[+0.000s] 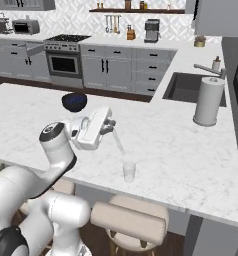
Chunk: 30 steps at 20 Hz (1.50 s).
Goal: Take a straw from the drawer in front and place it inside the glass cup on the dining counter.
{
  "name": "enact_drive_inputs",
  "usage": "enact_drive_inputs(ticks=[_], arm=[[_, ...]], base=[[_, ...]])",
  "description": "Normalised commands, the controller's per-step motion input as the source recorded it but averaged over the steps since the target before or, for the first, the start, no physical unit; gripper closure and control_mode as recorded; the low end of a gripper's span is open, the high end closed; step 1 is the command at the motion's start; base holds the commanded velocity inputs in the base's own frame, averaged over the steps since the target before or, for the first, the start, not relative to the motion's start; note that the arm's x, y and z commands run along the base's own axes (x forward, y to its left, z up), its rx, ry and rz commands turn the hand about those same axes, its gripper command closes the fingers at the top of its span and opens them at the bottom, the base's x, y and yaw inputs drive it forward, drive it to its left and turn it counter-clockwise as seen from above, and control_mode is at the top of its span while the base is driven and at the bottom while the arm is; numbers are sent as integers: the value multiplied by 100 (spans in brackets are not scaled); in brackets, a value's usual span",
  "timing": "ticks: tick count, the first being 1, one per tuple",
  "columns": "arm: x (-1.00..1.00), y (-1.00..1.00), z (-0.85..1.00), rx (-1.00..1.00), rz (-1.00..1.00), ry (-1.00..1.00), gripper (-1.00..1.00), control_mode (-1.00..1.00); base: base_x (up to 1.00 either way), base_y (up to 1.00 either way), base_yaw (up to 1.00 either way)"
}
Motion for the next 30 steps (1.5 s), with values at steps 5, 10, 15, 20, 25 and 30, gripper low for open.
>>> enact_drive_inputs(ticks=[5, 10, 15, 20, 25, 30], arm=[[22, 5, -25, 12, -7, 6, 100, -100], [27, 4, -34, 10, -8, 9, 100, -100], [23, 0, -42, 5, -7, 5, 100, -100], [33, 0, -36, 0, -5, 0, 100, -100], [45, -1, -29, 0, -4, 0, 100, -100], [47, -9, -28, 0, -3, 0, 100, -100]], base=[[0, 0, 0], [0, 0, 0], [0, 0, 0], [0, 0, 0], [0, 0, 0], [0, 0, 0]])
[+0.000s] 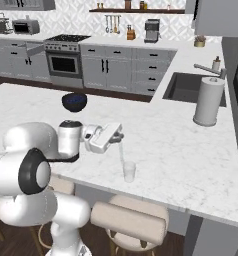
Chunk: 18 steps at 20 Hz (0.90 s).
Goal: Take a straw from the drawer in front and place it inside the glass cup on the dining counter.
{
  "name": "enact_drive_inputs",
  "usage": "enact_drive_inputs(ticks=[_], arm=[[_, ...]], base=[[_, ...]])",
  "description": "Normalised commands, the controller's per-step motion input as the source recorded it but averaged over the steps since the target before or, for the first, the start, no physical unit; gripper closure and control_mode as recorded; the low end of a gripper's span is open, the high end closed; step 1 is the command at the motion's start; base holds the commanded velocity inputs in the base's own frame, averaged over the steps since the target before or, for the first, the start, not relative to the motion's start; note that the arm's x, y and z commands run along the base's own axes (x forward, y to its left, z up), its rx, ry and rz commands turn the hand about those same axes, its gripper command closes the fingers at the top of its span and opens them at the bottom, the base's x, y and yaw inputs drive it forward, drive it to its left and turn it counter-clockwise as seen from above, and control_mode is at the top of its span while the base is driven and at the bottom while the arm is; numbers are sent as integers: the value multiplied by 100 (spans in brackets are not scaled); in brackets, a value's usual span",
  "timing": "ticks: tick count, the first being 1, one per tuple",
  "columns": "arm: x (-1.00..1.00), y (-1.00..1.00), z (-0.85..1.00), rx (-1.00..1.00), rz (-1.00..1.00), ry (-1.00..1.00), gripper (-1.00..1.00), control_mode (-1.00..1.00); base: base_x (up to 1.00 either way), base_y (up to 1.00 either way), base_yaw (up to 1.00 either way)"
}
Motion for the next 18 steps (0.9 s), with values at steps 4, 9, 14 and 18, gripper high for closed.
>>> enact_drive_inputs(ticks=[4, 9, 14, 18], arm=[[41, -26, -25, 0, -2, 0, 100, -100], [22, -24, -32, 0, -3, 0, 100, -100], [0, -9, -44, 0, -1, 0, 100, -100], [16, -11, -33, 0, 0, -4, 100, -100]], base=[[0, 0, 0], [0, 0, 0], [0, 0, 0], [0, 0, 0]])
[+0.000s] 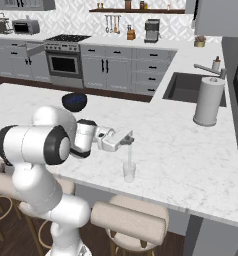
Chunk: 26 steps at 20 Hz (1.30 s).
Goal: Take a straw from the drawer in front and place it inside the glass cup on the dining counter.
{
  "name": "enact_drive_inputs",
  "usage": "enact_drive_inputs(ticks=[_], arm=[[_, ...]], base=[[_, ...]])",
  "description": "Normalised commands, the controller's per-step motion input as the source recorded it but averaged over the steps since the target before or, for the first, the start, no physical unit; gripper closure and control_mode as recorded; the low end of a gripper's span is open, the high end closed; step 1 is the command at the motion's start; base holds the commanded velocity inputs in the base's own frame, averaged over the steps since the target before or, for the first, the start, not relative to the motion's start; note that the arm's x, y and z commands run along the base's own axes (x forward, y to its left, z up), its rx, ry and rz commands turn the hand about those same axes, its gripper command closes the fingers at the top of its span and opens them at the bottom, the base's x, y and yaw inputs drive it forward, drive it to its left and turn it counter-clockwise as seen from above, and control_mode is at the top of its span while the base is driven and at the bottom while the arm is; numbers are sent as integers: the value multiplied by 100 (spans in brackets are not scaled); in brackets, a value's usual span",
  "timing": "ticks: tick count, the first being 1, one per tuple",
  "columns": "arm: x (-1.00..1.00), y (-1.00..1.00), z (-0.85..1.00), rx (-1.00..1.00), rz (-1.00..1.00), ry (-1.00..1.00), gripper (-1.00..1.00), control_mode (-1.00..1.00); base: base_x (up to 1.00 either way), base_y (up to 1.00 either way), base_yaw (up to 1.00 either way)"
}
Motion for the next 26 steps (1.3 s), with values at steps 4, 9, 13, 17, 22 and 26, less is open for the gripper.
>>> enact_drive_inputs(ticks=[4, 9, 13, 17, 22, 26], arm=[[29, -8, -19, 0, 0, -6, 100, -100], [24, 0, -9, 0, 0, -7, 100, -100], [23, 0, -16, 0, 0, -7, 100, -100], [7, -12, -31, 0, 0, -7, 100, -100], [-18, -26, -41, 0, -1, -8, 100, -100], [-49, -10, -50, 0, -2, -7, 100, -100]], base=[[0, 0, 0], [0, 0, 0], [0, 0, 0], [0, 0, 0], [0, 0, 0], [0, 0, 0]])
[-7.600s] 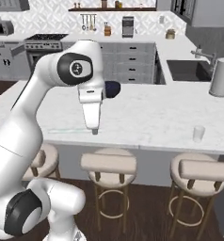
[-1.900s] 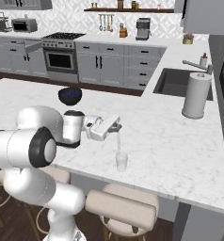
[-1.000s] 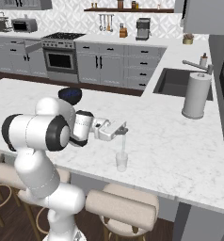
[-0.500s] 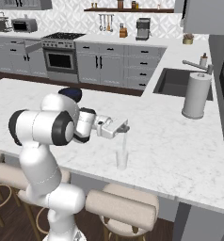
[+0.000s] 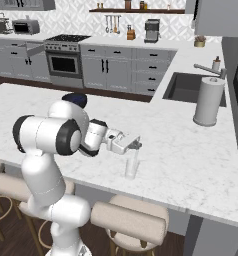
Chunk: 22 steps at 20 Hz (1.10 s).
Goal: Take a straw from the drawer in front and place it inside the glass cup on the dining counter.
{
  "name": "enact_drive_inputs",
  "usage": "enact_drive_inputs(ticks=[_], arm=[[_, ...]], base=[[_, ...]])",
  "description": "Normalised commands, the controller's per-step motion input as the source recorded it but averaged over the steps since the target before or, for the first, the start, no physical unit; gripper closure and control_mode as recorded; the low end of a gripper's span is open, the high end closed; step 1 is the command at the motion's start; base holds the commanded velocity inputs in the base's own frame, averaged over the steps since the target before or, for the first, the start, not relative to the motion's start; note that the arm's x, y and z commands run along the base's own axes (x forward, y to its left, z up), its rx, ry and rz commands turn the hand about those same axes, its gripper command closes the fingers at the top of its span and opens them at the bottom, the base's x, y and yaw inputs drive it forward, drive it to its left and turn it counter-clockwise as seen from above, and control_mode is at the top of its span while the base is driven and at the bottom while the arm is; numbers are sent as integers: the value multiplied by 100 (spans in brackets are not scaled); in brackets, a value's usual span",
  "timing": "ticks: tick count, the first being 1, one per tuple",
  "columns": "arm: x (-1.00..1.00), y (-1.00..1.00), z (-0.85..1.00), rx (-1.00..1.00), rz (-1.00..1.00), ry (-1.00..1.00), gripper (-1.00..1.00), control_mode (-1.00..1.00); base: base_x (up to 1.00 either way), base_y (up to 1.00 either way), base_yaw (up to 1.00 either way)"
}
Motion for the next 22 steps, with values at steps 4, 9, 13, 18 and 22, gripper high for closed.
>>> enact_drive_inputs(ticks=[4, 9, 13, 18, 22], arm=[[-33, 0, -44, 0, -2, -7, 100, -100], [-4, 0, -17, 0, -1, -6, -100, -100], [-2, 0, -1, 0, 0, -11, -100, -100], [-11, 11, 13, 0, 0, -17, -100, -100], [-51, 36, 79, 0, 0, -22, -100, -100]], base=[[0, 0, 0], [0, 0, 0], [0, 0, 0], [0, 0, 0], [0, 0, 0]])
